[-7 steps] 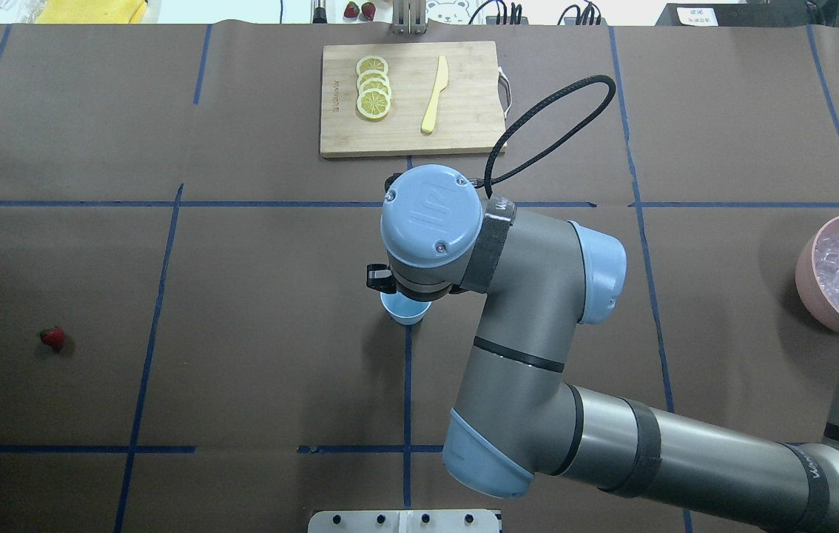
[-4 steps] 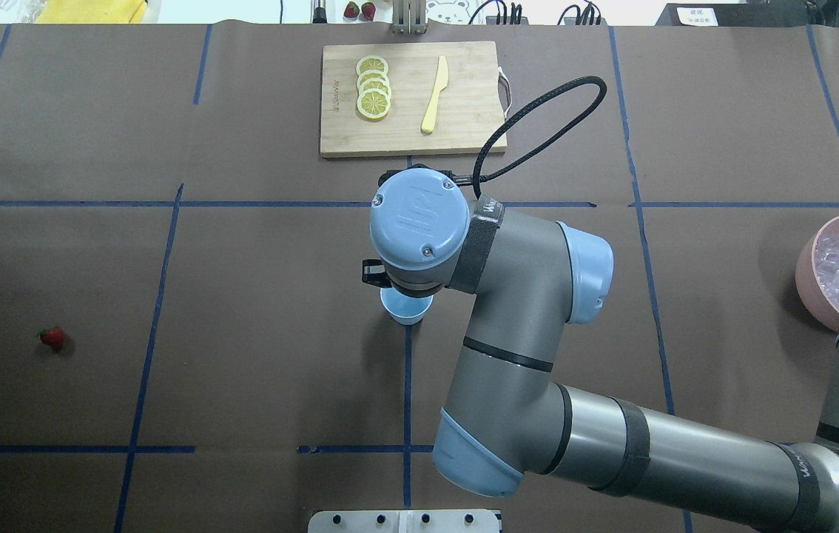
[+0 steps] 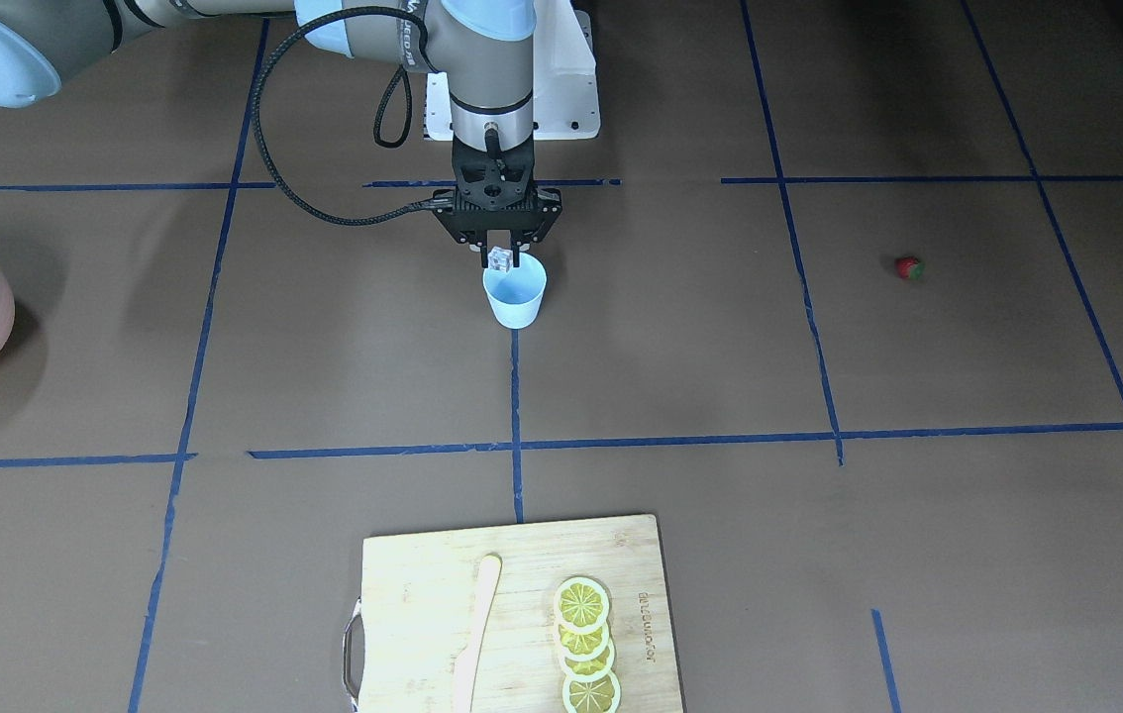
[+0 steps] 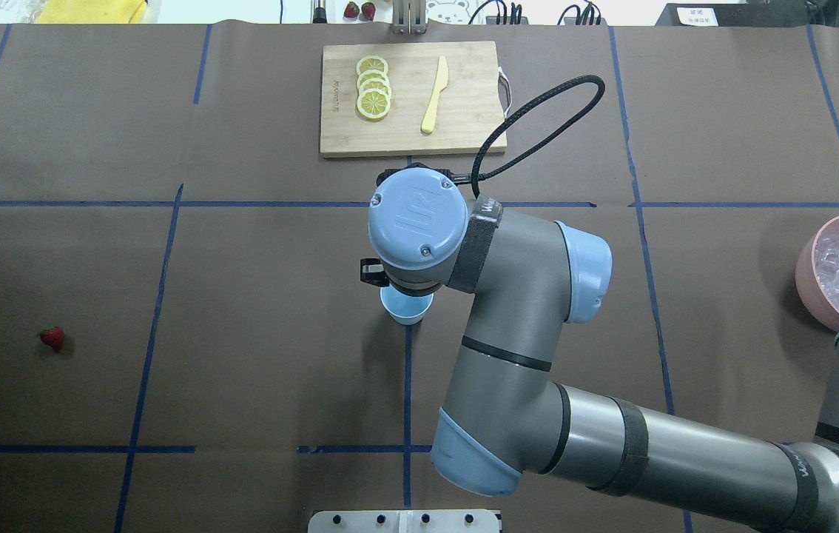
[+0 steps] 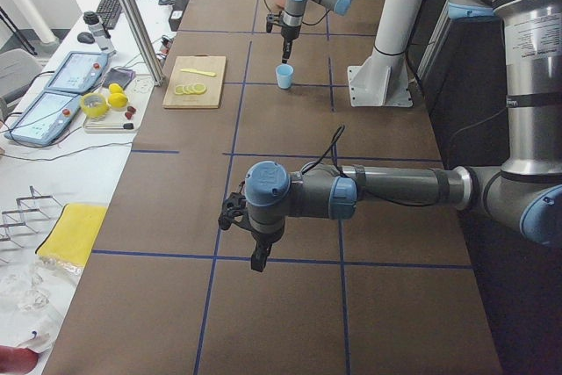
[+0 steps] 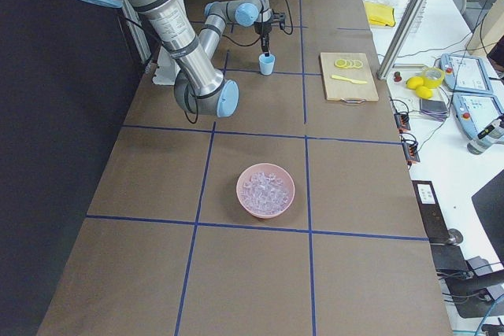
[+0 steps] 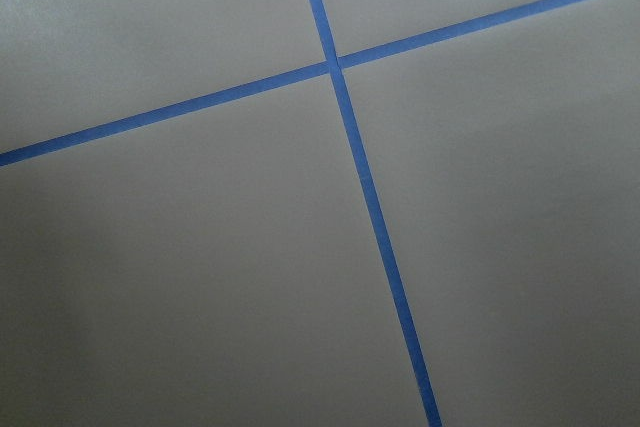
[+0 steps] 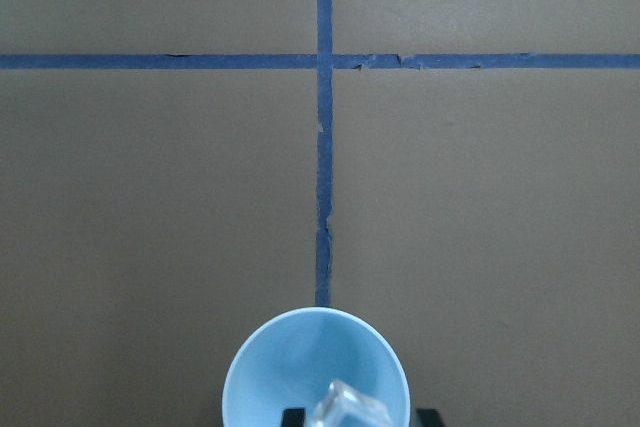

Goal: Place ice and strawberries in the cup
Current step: 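Open the right gripper to drop the ice cube into the cup, then move the right gripper back toward the pink bowl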

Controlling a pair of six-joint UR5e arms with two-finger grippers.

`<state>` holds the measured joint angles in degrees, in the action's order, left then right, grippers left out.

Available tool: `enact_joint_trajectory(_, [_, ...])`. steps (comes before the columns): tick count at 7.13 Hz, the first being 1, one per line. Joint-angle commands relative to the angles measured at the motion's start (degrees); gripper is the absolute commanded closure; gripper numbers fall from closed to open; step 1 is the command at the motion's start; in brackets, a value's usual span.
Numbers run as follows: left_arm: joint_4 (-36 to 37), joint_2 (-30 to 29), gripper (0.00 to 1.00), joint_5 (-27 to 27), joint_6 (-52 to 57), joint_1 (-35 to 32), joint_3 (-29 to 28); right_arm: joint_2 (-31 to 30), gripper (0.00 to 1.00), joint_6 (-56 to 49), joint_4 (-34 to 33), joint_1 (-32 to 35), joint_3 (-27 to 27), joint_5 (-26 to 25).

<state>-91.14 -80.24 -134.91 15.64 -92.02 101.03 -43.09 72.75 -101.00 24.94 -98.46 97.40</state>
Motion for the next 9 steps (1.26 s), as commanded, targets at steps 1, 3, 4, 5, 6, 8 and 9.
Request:
enact_joint_trajectory(1, [0.0,0.0,0.00,0.0,0.0,0.0,0.0,0.0,0.03,0.0,0.0,-0.2,-0.1,0.1])
enact_joint_trajectory(3, [0.0,0.0,0.00,0.0,0.0,0.0,0.0,0.3,0.03,-0.5,-0.1,0.0,-0.4,0.2])
enact_joint_trajectory(4, [0.0,0.0,0.00,0.0,0.0,0.0,0.0,0.2,0.02,-1.1,-0.1,1.4,-0.5,0.9])
enact_joint_trajectory(5, [0.0,0.0,0.00,0.0,0.0,0.0,0.0,-0.4,0.02,-4.1,-0.2,5.0,-0.6,4.3])
enact_joint_trajectory(6, [0.0,0.0,0.00,0.0,0.0,0.0,0.0,-3.0,0.02,-8.8,-0.1,9.5,-1.5,9.6])
enact_joint_trajectory(8, [0.1,0.0,0.00,0.0,0.0,0.0,-0.1,-11.6,0.02,-24.0,0.6,17.0,-6.3,13.1])
enact_joint_trajectory(9, [0.1,0.0,0.00,0.0,0.0,0.0,-0.1,-16.5,0.02,-30.7,2.3,22.9,-6.3,18.5])
